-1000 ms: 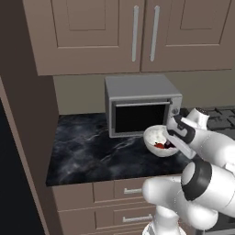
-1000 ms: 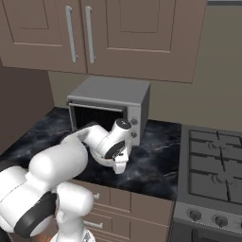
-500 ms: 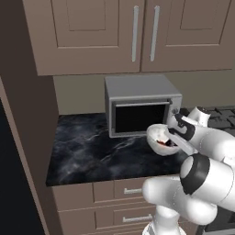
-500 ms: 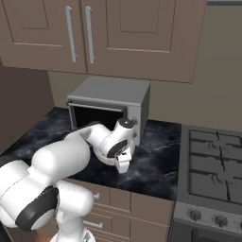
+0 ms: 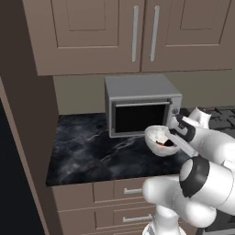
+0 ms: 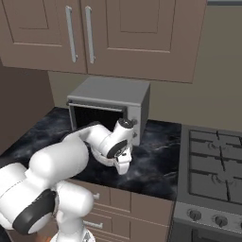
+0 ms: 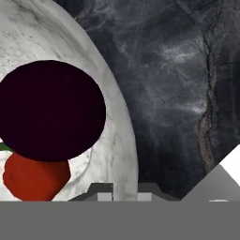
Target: Place the bowl with the eggplant and bell pepper on the second highest shelf of the fridge. Place the bowl with the fish and chicken drumstick on the top shelf of the fridge.
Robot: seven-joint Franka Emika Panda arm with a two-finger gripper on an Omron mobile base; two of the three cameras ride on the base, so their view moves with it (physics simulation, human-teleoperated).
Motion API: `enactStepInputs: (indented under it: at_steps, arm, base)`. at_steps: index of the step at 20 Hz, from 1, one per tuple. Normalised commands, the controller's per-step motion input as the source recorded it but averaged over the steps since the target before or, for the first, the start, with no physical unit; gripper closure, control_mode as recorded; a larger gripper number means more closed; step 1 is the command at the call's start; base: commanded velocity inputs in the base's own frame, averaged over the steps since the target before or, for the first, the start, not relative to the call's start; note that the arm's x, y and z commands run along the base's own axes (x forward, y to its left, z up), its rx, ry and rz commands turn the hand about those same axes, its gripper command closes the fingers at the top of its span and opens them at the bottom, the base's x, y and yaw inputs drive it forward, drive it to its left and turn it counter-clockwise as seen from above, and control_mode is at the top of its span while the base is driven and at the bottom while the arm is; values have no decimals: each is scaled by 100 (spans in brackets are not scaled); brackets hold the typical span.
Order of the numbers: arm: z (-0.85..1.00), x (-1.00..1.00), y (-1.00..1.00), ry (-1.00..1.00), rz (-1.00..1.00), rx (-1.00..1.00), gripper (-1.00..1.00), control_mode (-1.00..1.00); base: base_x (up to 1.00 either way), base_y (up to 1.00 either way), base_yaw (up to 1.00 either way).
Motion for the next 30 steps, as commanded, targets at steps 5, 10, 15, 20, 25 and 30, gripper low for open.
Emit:
enactStepInputs:
  at_steps: [5,10,15,20,25,30]
  arm:
    - [52,-90,0,-10,-6,0,100,-100]
    - [96,-92,0,-16,-15,0,100,-100]
    - [90,-90,8,-16,-19,0,100,-100]
    - [28,-60,5,-9,-9,0,100,100]
    - [0,0,0,0,0,0,100,100]
    - [0,0,0,0,0,0,100,100]
  base:
    - [0,0,0]
    - [0,0,0]
    - [0,0,0]
    - [-40,0,-1]
    - [-100,0,23]
    - [-100,0,35]
